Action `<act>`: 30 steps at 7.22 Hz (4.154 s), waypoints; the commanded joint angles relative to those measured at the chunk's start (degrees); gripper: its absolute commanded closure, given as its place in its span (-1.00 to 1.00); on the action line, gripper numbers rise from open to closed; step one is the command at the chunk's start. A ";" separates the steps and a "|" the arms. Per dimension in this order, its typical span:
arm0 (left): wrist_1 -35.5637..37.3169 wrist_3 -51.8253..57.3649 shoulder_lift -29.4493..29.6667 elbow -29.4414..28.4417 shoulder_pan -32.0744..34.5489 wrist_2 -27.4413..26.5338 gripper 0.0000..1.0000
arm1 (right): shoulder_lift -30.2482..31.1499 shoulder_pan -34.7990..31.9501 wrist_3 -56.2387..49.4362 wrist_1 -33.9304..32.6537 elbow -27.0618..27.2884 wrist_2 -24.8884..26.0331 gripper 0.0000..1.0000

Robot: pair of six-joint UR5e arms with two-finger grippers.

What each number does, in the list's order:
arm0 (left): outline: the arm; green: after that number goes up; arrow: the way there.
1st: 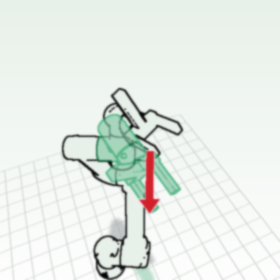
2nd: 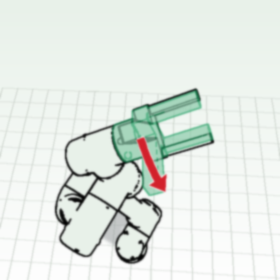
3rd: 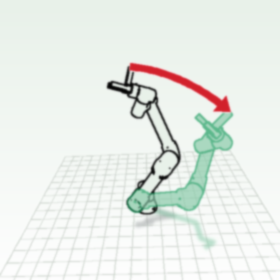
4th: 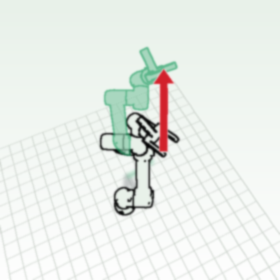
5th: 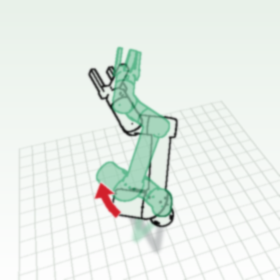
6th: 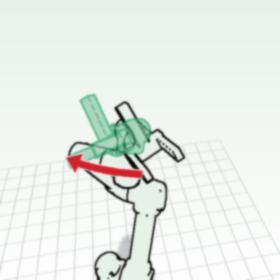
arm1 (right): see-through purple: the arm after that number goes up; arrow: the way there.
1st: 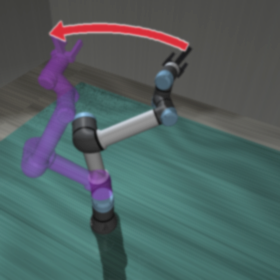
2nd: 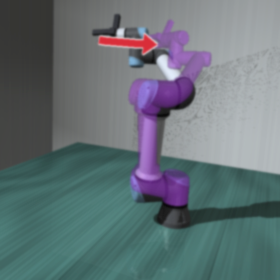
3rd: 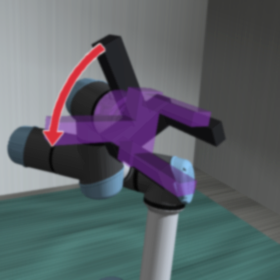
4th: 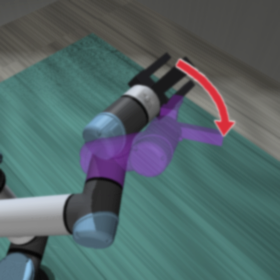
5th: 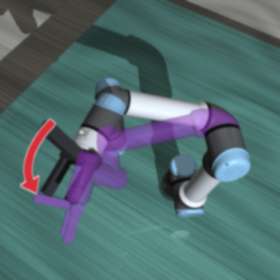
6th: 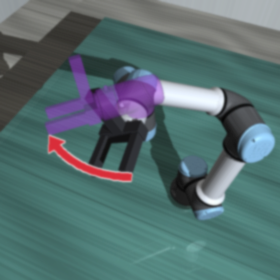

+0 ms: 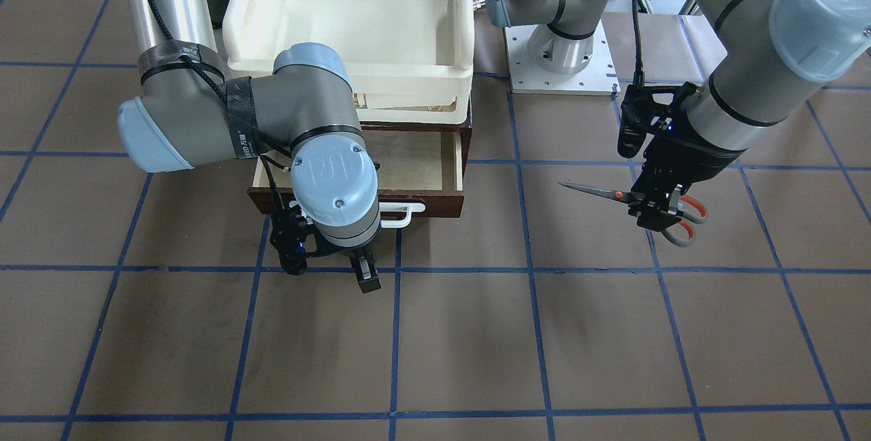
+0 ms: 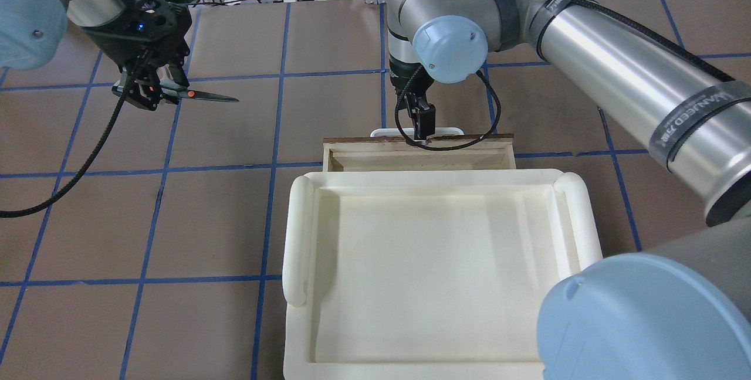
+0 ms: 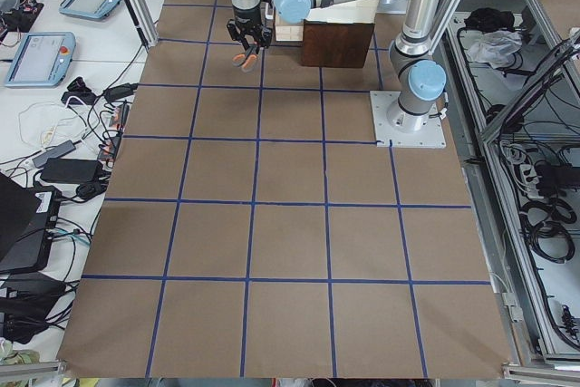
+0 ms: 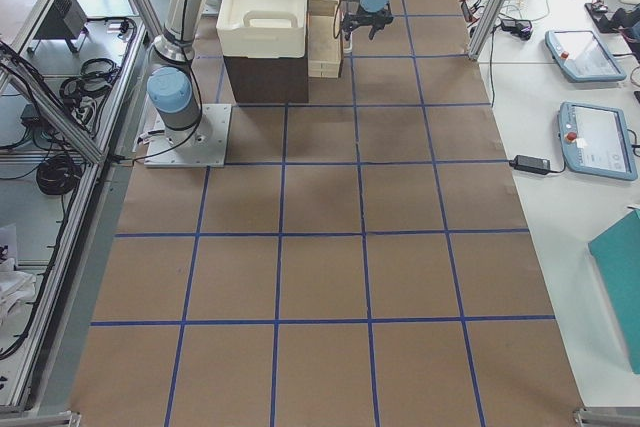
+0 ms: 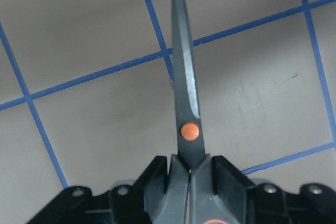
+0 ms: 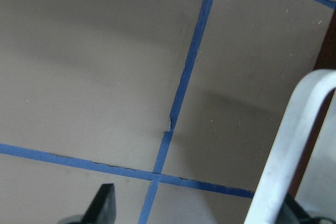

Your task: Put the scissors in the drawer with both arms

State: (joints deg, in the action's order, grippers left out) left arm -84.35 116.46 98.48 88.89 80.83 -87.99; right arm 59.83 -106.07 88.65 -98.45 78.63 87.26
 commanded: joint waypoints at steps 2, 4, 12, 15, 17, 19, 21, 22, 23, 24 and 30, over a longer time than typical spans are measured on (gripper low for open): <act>-1.25 -2.01 -0.66 0.06 0.64 0.01 1.00 | -0.76 0.51 -2.42 -0.52 -1.37 -0.07 -1.00; -1.25 -3.76 -0.48 0.14 1.08 -0.16 1.00 | -1.73 1.48 -3.74 -0.61 -3.21 0.02 -1.00; -1.60 -10.02 -0.57 0.32 3.28 -0.95 1.00 | -4.28 2.45 -6.38 -0.96 -7.00 -0.07 -1.00; -1.60 -9.93 -0.57 0.32 3.28 -0.95 1.00 | -4.45 3.06 -7.35 -0.96 -7.09 -0.16 -1.00; -1.60 -9.76 -0.57 0.32 3.28 -0.95 1.00 | -4.72 3.15 -7.88 -1.22 -7.09 -0.16 -1.00; -1.69 -9.50 -0.57 0.49 3.19 -0.95 1.00 | -3.58 3.24 -7.88 -1.14 -8.39 0.02 -1.00; -1.69 -9.75 -0.57 0.23 3.19 -0.95 1.00 | -0.43 3.24 -8.31 -0.44 -8.41 0.19 -1.00; -1.69 -9.76 -0.48 -0.12 3.19 -0.95 1.00 | 1.85 3.33 -11.80 -0.43 -8.40 0.37 -1.00; -2.13 -11.06 -0.74 -0.21 3.54 -0.78 1.00 | 4.48 3.67 -19.49 -0.26 -7.80 1.59 -1.00; -2.48 -16.99 -1.01 -0.30 5.89 -0.17 1.00 | 6.77 4.37 -30.53 -0.43 -7.27 3.60 -1.00; 1.71 -40.25 3.02 -1.18 25.41 0.54 1.00 | 19.26 14.83 -74.22 4.31 -0.24 3.80 -1.00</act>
State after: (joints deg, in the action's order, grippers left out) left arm -84.97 78.17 100.12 87.74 103.68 -87.74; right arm 76.63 -92.97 23.94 -95.70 77.11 90.88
